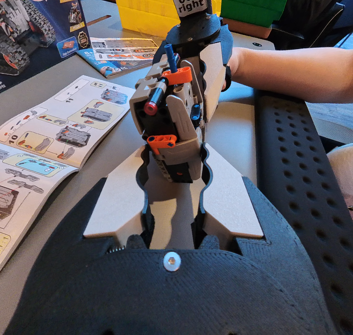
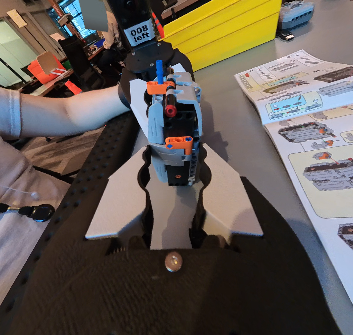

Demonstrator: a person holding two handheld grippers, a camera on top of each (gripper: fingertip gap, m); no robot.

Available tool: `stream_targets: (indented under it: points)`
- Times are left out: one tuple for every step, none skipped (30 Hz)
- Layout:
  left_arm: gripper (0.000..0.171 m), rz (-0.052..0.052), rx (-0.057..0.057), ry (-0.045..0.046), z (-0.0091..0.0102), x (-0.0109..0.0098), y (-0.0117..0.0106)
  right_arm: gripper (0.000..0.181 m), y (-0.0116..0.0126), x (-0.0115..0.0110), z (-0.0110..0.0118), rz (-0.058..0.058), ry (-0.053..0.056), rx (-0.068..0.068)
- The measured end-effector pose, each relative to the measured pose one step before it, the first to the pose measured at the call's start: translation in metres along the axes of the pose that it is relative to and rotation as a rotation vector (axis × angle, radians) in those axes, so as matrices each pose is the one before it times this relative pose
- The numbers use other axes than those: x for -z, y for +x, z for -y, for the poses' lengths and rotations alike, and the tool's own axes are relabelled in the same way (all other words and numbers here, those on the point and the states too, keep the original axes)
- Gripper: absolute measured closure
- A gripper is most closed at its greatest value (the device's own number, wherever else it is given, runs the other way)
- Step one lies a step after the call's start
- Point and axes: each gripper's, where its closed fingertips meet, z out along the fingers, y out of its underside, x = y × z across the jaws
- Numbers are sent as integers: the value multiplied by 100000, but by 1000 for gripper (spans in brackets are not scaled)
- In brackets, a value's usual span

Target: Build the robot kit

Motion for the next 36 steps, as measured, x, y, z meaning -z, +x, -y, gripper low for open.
stream_targets:
  points:
    - [118,481,-986,-228,1,18,221,131,-221,-19,-108,-21,-645,1211]
    - [118,455,-301,33,61,-22,165,131,-190,-3,-92,-310,-756,1238]
    - [117,262,139,197,68,-71,112,131,-130,9,-64,-620,-705,1551]
    - [117,-67,66,86,34,-55,90,131,-79,30,-56,-638,-569,1224]
    - [117,-441,83,118,15,-8,77,131,-56,31,-33,-330,-294,391]
    - [117,-796,557,279,5,5,85,131,-67,20,-22,63,-60,5]
    - [117,-863,835,234,12,42,73,131,-40,-1,-16,136,188,-63]
    - [118,-578,620,-75,-13,41,42,131,-34,-20,13,204,202,-299]
    - [118,-172,265,-126,-6,21,4,131,-1,-16,8,41,135,-294]
    - [118,-50,101,48,10,-4,-6,131,4,-6,3,35,38,-183]
    - [118,-130,125,217,9,-4,-7,131,-2,14,-4,111,18,-156]
    - [119,-170,654,158,14,-11,-23,131,38,9,19,5,170,-395]
    - [119,-321,1449,-70,-14,10,-47,131,63,-5,41,-14,293,-661]
    - [119,-390,1413,-18,-6,16,-50,131,53,-26,58,-95,386,-484]
    - [119,-162,723,89,7,4,-40,131,62,-8,30,-312,299,-272]
    - [119,149,107,-60,10,-11,-20,131,63,8,-13,-709,-133,129]
    - [119,198,-264,-109,8,-22,9,131,33,34,-63,-947,-537,787]
    - [119,96,-258,-86,-3,-9,11,131,29,63,-120,-1397,-963,1214]
    - [119,27,177,-46,-3,3,-11,130,52,98,-112,-1879,-1010,1657]
    - [119,-31,611,22,6,3,-34,127,78,139,-68,-2293,-663,1814]
    - [119,-94,730,63,7,-3,-38,125,88,170,3,-2336,-333,1700]
    - [119,-152,624,26,11,3,-36,121,118,211,41,-2455,-390,1504]
    - [119,-125,482,33,10,-7,-19,118,90,275,138,-2283,65,1587]
    - [119,-96,386,18,3,4,-21,117,121,347,271,-2471,729,1681]
    - [119,-65,284,19,1,4,-23,115,155,415,334,-3049,917,1770]
    - [119,-40,327,30,15,-3,-20,115,168,522,378,-3968,783,2905]
    - [119,-35,529,7,11,-14,-27,118,171,640,613,-5587,1530,5720]
    - [119,-38,601,-33,5,-2,-33,122,34,731,954,-6693,2904,9644]
    - [119,-62,534,-36,14,2,-32,123,33,743,1060,-7612,2944,11513]
    - [119,-82,397,-57,0,0,-31,127,-142,681,897,-6535,1435,12114]
    - [119,-94,298,-87,3,-4,-14,130,-551,473,817,-3627,903,12037]
    - [119,-76,182,-60,17,-11,-11,132,-730,129,626,-1898,-136,10589]
    - [119,-61,38,-53,-2,4,-8,132,-877,-231,289,-162,-2164,8648]
    - [119,-42,1,-66,-3,-5,-3,131,-980,-515,60,1241,-3641,6934]
    - [119,-28,111,-41,14,-3,-14,129,-990,-652,117,2009,-3248,5646]
    - [119,-12,135,-8,-11,6,-2,128,-753,-634,305,1453,-1965,5376]
